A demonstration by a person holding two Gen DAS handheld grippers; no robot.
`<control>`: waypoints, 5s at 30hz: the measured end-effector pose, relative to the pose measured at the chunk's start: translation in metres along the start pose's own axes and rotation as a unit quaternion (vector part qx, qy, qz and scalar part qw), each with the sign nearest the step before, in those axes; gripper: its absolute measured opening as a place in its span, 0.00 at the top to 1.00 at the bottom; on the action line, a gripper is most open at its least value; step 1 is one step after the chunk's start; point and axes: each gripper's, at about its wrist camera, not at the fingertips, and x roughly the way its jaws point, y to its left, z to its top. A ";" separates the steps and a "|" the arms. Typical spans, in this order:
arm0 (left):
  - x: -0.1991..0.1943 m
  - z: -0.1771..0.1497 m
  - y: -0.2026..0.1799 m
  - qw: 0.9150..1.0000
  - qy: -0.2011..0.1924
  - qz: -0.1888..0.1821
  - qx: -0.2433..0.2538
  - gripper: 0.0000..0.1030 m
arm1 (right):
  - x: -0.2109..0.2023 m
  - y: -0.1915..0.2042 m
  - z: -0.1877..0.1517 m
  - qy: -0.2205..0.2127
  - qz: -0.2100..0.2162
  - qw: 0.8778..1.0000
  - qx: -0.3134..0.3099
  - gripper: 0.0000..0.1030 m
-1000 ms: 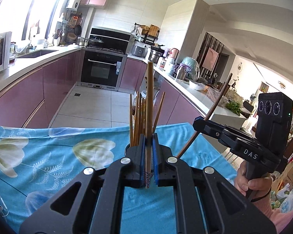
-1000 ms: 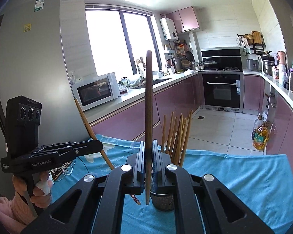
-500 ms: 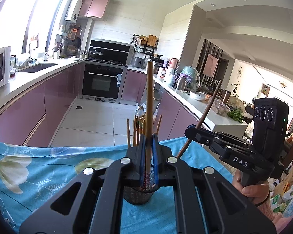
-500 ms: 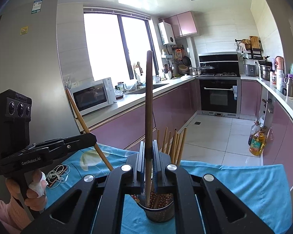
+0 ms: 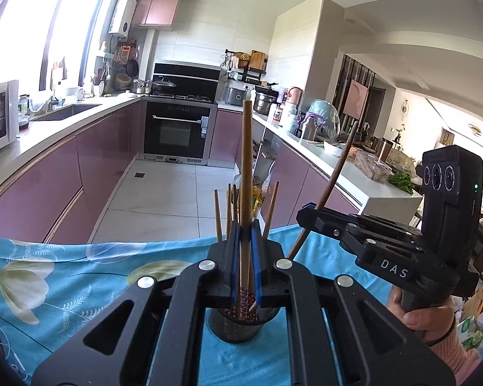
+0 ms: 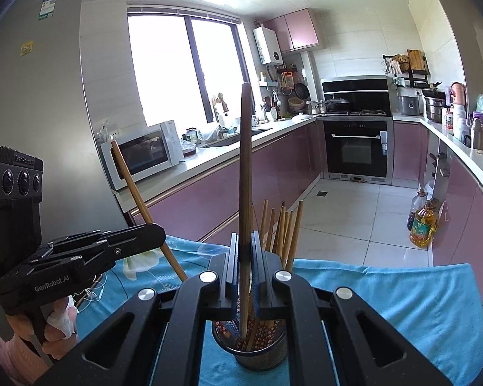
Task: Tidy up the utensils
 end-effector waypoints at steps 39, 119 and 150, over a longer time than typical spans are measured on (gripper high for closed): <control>0.047 -0.024 0.008 0.998 0.064 0.009 0.009 0.93 | 0.031 -0.003 -0.023 0.052 -0.009 0.999 0.002 0.94; 0.078 -0.051 0.029 0.997 0.077 0.022 -0.002 0.65 | 0.038 -0.017 -0.044 0.062 -0.011 0.997 0.040 0.66; -0.031 -0.107 0.041 0.989 -0.067 0.134 -0.007 0.05 | -0.020 0.022 -0.108 -0.062 -0.105 0.992 -0.025 0.06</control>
